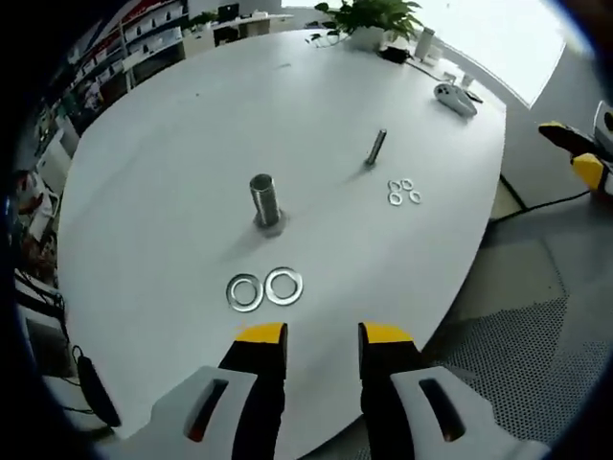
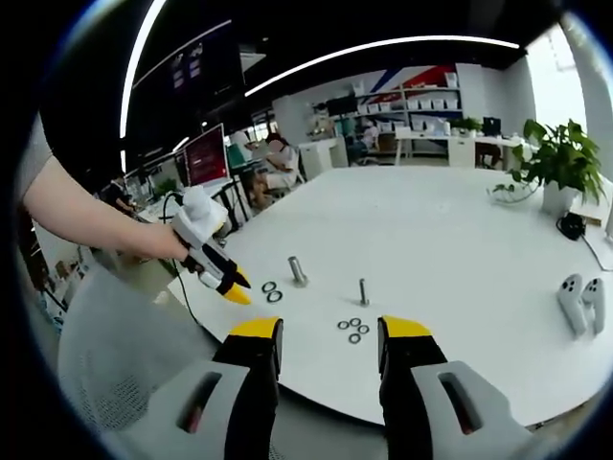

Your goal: Place the washer onto the threaded stud by aligning its center hole with the stud, sliding it down to the base, and recovering from edge contact or off-axis alignment until the washer reaches the visible bottom stop.

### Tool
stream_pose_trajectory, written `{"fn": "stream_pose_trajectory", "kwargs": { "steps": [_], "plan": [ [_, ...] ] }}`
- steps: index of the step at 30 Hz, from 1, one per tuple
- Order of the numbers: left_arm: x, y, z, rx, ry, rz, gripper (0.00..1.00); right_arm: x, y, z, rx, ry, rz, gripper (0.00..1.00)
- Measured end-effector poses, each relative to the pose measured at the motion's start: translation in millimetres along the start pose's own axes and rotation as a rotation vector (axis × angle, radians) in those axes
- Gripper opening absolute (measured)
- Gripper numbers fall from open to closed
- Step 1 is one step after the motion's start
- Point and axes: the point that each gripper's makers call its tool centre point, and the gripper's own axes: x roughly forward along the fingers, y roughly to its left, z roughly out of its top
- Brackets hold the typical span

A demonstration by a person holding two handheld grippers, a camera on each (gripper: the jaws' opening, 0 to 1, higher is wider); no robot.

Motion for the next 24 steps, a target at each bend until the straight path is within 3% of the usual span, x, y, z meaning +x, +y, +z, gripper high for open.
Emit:
{"fn": "stream_pose_trajectory", "kwargs": {
  "steps": [4, 7, 14, 19, 24],
  "plan": [
    [9, 11.5, 7.0, 0.094, 0.028, 0.037, 0.3, 0, 0, -0.4, 0.002, -0.001, 0.0, 0.42],
    [17, 16.2, 6.0, 0.105, 0.072, 0.045, 0.3, -1, -3, -0.8, 0.012, -0.003, -0.012, 0.42],
    [30, 19.6, 17.9, 0.11, 0.075, 0.029, 0.31, 0, -1, -0.9, 0.001, 0.002, -0.005, 0.41],
    [38, 22.9, 12.9, 0.174, 0.126, 0.031, 0.32, 0, -2, -0.9, 0.004, 0.001, -0.007, 0.41],
    [44, 21.4, 17.0, 0.24, 0.124, 0.025, 0.33, 0, -3, -1.3, 0.004, 0.004, -0.007, 0.4]
  ]
}}
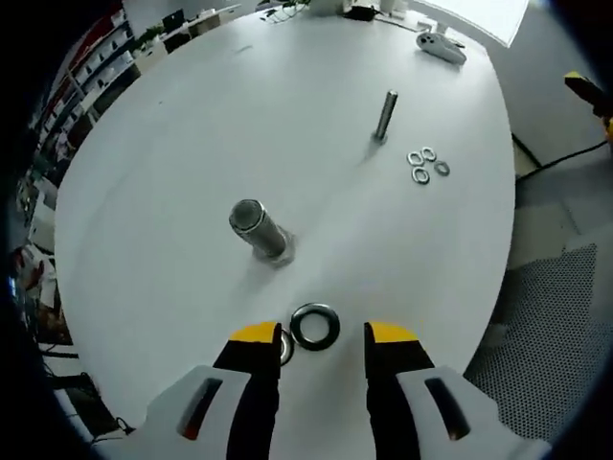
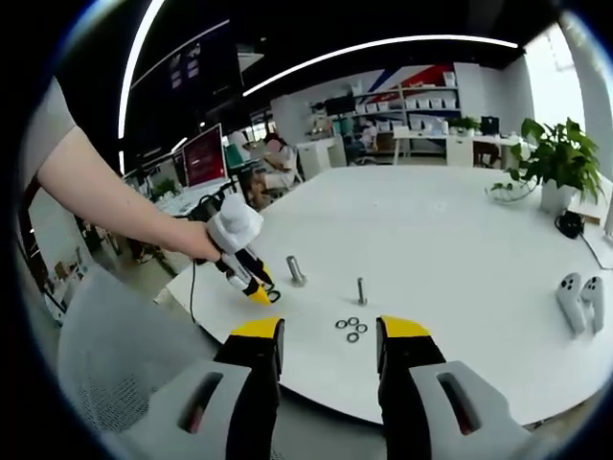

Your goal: Place the washer onto the threaded stud by aligning its center hole with the stud, sliding it down to the base, and recovering from edge contact or off-axis alignment until the washer reaches the visible bottom stop.

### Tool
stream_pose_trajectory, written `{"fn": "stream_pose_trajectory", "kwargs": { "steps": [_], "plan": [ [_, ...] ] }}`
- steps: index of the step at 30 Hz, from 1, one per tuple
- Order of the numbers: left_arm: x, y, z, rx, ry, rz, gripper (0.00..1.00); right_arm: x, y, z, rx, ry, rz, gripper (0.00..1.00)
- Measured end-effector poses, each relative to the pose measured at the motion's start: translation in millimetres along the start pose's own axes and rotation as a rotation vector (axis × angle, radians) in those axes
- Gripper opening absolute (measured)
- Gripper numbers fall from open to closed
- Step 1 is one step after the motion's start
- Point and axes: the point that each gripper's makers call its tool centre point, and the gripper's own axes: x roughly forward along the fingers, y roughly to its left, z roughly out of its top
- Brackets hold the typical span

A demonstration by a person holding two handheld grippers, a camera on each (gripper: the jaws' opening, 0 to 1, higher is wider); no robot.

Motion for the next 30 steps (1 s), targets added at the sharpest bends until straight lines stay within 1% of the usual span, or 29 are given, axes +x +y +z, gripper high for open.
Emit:
{"fn": "stream_pose_trajectory", "kwargs": {
  "steps": [7, 9, 12, 14, 15, 16, 17, 20, 22, 24, 26, 28, 30],
  "plan": [
    [9, -2.1, -5.5, 0.013, 0.038, -0.025, 0.32, 0, -1, 0.2, 0.003, -0.001, -0.003, 0.39],
    [10, -0.7, -6.1, 0.03, 0.045, -0.017, 0.32, 0, -1, -0.2, 0.003, 0.002, -0.003, 0.39],
    [10, -3.3, -3.0, 0.022, 0.037, -0.03, 0.32, 0, -1, 0.0, 0.005, 0.0, -0.003, 0.39],
    [11, -5.3, -4.2, 0.026, 0.043, -0.036, 0.32, 0, -1, 0.1, 0.006, -0.001, -0.005, 0.39],
    [13, -6.6, -7.5, 0.033, 0.056, -0.04, 0.32, 0, -1, 0.2, 0.006, -0.001, -0.005, 0.39],
    [13, -4.2, -5.8, 0.063, 0.044, -0.03, 0.31, 0, -1, 0.1, 0.006, 0.0, -0.004, 0.38],
    [13, -5.8, -6.8, 0.048, 0.047, -0.033, 0.31, 0, -1, -0.1, 0.006, 0.001, -0.003, 0.38],
    [12, -8.1, -7.6, 0.038, 0.041, -0.041, 0.32, 0, -1, 0.0, 0.006, -0.001, -0.003, 0.38],
    [11, -11.2, -10.4, 0.054, 0.042, -0.045, 0.32, 0, -1, 0.1, 0.008, -0.001, -0.005, 0.38],
    [10, -11.0, -13.1, 0.092, 0.043, -0.041, 0.32, -1, -2, -0.2, 0.008, 0.0, -0.006, 0.38],
    [10, -10.6, -13.4, 0.149, 0.036, -0.028, 0.31, 0, -2, -0.4, 0.006, 0.001, -0.006, 0.37],
    [10, -12.2, -13.3, 0.1, 0.043, -0.031, 0.31, 0, -2, -0.4, 0.006, 0.002, -0.005, 0.37],
    [11, -11.1, -12.4, 0.111, 0.056, -0.031, 0.32, -1, -2, -0.3, 0.008, 0.0, -0.006, 0.37]
  ]
}}
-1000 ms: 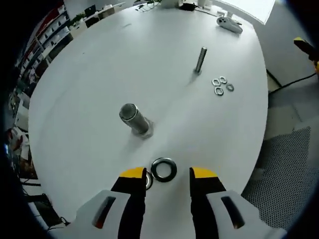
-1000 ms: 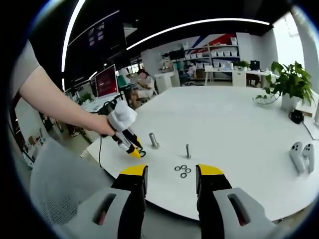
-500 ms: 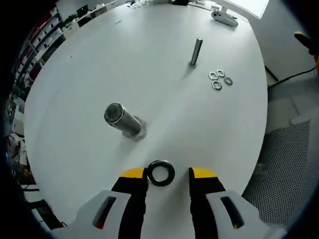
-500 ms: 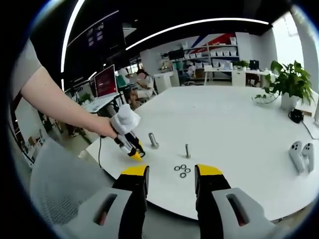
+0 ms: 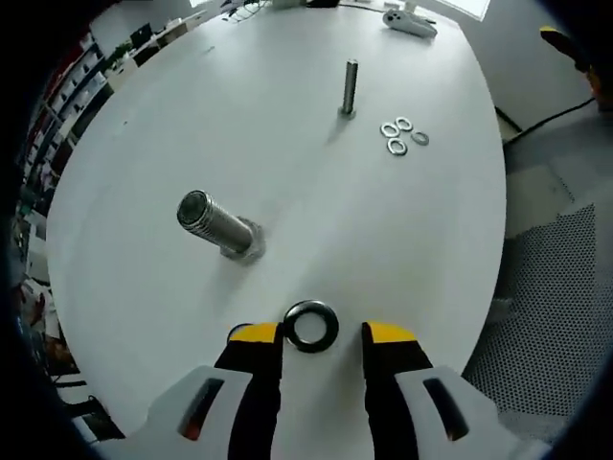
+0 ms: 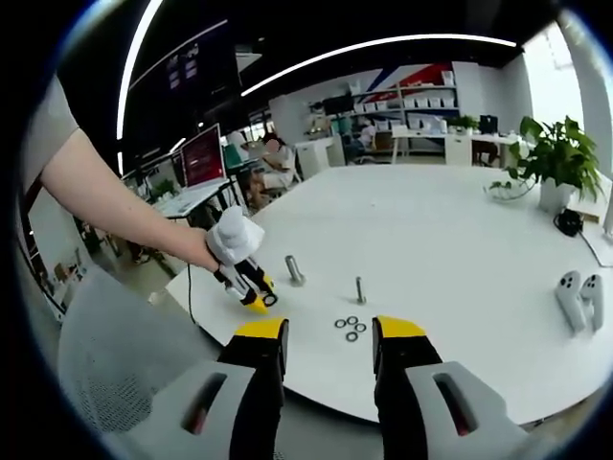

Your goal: Place the washer onto the threaded stud by aligning its center hole with the stud, sliding it down to the base, and recovering from edge contact or off-axis alignment until the washer reaches the visible bottom stop.

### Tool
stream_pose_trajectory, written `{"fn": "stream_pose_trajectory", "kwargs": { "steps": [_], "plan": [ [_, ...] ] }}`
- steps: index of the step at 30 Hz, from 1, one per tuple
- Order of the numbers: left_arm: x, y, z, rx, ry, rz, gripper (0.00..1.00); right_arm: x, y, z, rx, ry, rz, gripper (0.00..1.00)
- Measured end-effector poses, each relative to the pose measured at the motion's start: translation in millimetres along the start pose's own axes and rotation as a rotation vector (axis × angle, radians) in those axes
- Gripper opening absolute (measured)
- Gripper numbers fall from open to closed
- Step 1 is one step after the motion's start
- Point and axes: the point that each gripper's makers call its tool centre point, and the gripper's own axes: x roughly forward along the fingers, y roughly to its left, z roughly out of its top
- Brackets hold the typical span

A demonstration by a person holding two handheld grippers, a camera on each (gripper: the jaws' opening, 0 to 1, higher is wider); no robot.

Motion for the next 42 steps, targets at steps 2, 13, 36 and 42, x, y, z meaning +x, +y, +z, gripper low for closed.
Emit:
{"fn": "stream_pose_trajectory", "kwargs": {
  "steps": [2, 13, 36, 42],
  "plan": [
    [0.3, -0.3, 0.2, 0.01, 0.018, -0.004, 0.32, 0.0, 0.0, 0.2, 0.002, -0.001, 0.0, 0.37],
    [1.4, 0.3, -0.5, 0.036, 0.113, -0.015, 0.32, 0.1, -0.4, -0.3, 0.005, 0.0, -0.002, 0.37],
    [-2.0, 4.5, -1.0, 0.007, 0.139, -0.009, 0.2, -0.4, -0.9, -0.1, 0.006, 0.0, -0.006, 0.36],
    [-1.7, 4.3, -0.3, 0.016, 0.118, -0.014, 0.2, -0.4, -1.3, -0.3, 0.006, 0.001, -0.008, 0.36]
  ]
}}
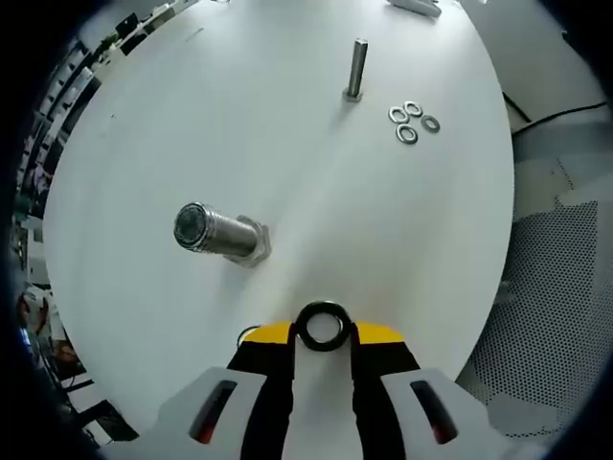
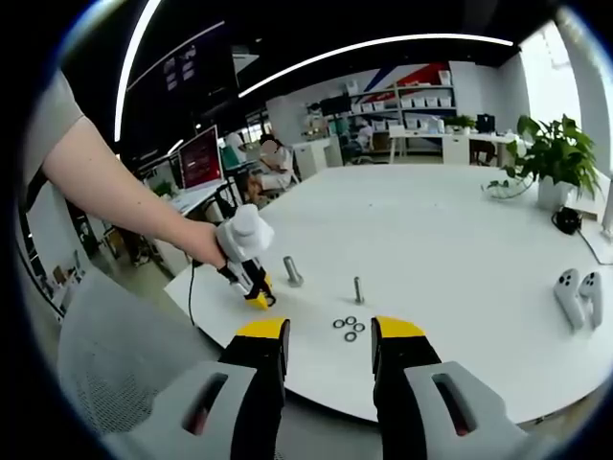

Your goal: Place the washer onto the threaded stud by aligning its center hole with the stud, sliding it down to the base, and recovering from edge contact or off-axis alignment until the washer reaches the visible bottom stop.

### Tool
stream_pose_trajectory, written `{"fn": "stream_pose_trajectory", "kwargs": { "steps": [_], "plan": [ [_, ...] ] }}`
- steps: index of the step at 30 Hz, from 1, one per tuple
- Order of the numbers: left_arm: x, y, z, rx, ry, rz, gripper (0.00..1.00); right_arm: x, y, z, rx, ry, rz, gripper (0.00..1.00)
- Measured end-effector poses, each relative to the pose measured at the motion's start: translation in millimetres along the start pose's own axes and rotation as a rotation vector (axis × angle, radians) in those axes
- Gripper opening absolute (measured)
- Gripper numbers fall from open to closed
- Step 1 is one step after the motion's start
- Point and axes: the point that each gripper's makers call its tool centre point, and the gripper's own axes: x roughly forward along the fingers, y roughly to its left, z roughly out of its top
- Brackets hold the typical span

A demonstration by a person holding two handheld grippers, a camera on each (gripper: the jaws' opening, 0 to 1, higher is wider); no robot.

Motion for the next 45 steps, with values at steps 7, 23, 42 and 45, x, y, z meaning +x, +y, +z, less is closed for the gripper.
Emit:
{"fn": "stream_pose_trajectory", "kwargs": {
  "steps": [7, 23, 42, 45],
  "plan": [
    [0, 0.0, 0.2, -0.002, 0.003, 0.004, 0.19, 0, 0, -0.1, 0.001, 0.0, -0.001, 0.36],
    [-3, 5.1, 8.3, -0.039, -0.019, -0.001, 0.18, 0, -1, -0.5, -0.003, 0.004, -0.003, 0.36],
    [-33, 14.6, 19.4, 0.029, -0.058, 0.029, 0.18, 0, -1, -0.1, 0.0, 0.001, -0.001, 0.36],
    [-39, 16.7, 21.4, 0.038, -0.068, 0.033, 0.18, 1, 0, -0.2, -0.002, 0.002, 0.0, 0.36]
  ]
}}
